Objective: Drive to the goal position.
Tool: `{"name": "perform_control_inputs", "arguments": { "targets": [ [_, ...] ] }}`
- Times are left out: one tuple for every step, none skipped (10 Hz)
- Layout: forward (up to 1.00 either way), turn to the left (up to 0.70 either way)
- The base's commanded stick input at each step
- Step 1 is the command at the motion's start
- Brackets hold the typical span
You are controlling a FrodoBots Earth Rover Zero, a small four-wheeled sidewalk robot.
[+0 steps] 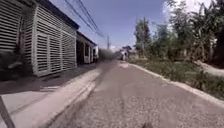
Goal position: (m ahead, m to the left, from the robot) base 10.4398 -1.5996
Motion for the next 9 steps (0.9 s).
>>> {"name": "perform_control_inputs", "arguments": {
  "targets": [
    [0.99, 0.00],
    [0.99, 0.00],
    [0.99, 0.00],
    [0.99, 0.00],
    [0.99, 0.00],
    [0.99, 0.00],
    [0.99, 0.00],
    [0.99, 0.00],
    [0.99, 0.00]
  ]
}}
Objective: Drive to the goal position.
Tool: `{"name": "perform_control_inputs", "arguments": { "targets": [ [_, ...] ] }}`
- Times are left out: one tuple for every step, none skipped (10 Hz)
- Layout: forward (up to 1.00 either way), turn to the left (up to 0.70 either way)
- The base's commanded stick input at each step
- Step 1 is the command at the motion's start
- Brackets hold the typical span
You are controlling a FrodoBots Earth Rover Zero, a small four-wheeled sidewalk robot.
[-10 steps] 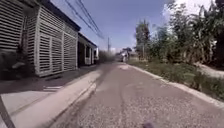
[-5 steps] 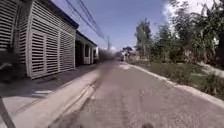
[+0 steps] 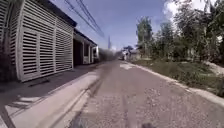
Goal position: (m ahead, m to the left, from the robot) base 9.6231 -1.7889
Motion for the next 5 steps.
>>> {"name": "perform_control_inputs", "arguments": {
  "targets": [
    [0.99, 0.00],
    [0.99, 0.00],
    [0.99, 0.00],
    [0.99, 0.00],
    [0.99, 0.00]
  ]
}}
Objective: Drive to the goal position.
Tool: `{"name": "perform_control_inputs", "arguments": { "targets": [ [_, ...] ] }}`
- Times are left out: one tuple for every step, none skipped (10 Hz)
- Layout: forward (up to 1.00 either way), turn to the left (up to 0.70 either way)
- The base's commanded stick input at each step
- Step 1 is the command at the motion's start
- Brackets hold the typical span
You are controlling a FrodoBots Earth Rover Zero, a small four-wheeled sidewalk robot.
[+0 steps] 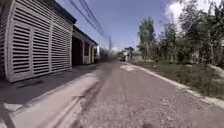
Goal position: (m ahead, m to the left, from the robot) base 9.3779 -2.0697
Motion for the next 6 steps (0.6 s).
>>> {"name": "perform_control_inputs", "arguments": {
  "targets": [
    [0.99, 0.00],
    [0.99, 0.00],
    [0.99, 0.00],
    [0.99, 0.00],
    [0.99, 0.00],
    [0.99, 0.00]
  ]
}}
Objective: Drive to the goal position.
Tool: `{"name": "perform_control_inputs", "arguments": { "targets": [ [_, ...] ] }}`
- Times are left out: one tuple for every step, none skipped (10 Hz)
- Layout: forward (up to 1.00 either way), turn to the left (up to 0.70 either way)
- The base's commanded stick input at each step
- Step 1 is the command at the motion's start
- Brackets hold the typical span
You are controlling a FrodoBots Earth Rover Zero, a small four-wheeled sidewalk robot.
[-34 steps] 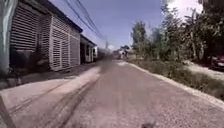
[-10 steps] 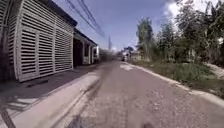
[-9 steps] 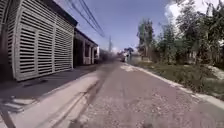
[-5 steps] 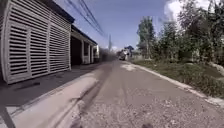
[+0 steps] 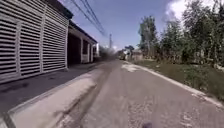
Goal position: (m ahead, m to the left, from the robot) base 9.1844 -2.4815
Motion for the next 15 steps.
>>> {"name": "perform_control_inputs", "arguments": {
  "targets": [
    [0.99, 0.00],
    [0.99, 0.00],
    [0.99, 0.00],
    [0.99, 0.00],
    [0.99, 0.00],
    [0.99, 0.00],
    [0.99, 0.00],
    [0.99, 0.00],
    [0.99, 0.00],
    [0.99, 0.00],
    [0.99, 0.00],
    [0.99, 0.00],
    [0.99, 0.00],
    [0.99, 0.00],
    [0.99, 0.00]
  ]
}}
